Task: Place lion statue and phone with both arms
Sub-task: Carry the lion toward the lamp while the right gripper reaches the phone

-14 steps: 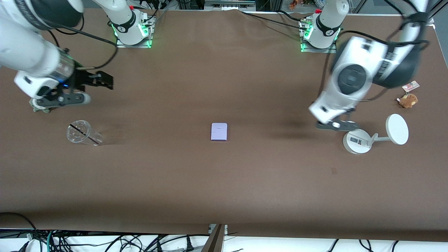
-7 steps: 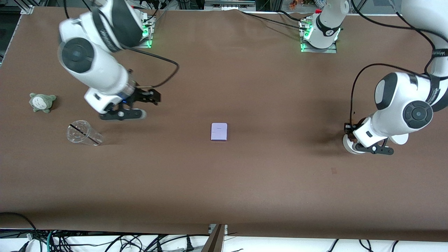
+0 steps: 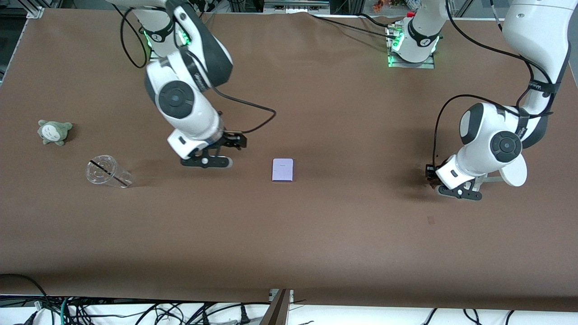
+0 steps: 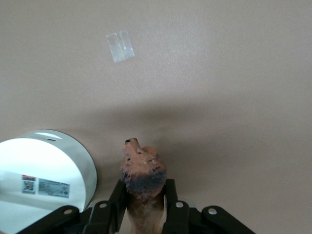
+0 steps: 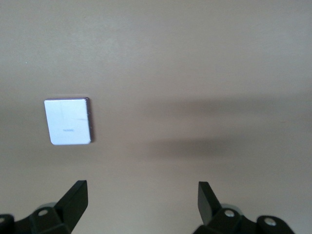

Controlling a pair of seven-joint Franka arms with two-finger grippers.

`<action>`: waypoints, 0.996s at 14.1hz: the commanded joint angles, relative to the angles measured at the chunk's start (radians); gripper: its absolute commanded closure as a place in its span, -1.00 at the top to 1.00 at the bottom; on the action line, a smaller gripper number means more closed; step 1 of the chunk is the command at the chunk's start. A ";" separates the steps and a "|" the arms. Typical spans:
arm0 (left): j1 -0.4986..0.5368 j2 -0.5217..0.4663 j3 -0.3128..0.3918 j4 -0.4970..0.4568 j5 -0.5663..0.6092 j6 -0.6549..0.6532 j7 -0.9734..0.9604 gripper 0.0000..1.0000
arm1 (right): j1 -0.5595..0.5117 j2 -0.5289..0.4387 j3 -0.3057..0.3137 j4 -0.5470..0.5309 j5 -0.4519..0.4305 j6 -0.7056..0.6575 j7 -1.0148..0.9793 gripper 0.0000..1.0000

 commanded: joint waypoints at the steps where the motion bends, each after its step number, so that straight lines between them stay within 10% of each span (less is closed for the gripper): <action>1: 0.012 0.013 -0.009 -0.009 -0.012 0.038 0.027 -0.85 | 0.049 0.076 -0.009 0.025 -0.012 0.085 0.085 1.00; 8: -0.003 0.052 -0.011 -0.009 -0.010 0.078 0.027 -0.64 | 0.120 0.227 -0.013 0.078 -0.041 0.236 0.155 1.00; 11: -0.005 0.061 -0.011 -0.006 -0.010 0.078 0.026 0.99 | 0.158 0.311 -0.018 0.169 -0.069 0.236 0.184 1.00; 14: -0.005 0.054 -0.011 -0.003 -0.010 0.065 0.026 1.00 | 0.174 0.366 -0.018 0.211 -0.103 0.264 0.221 1.00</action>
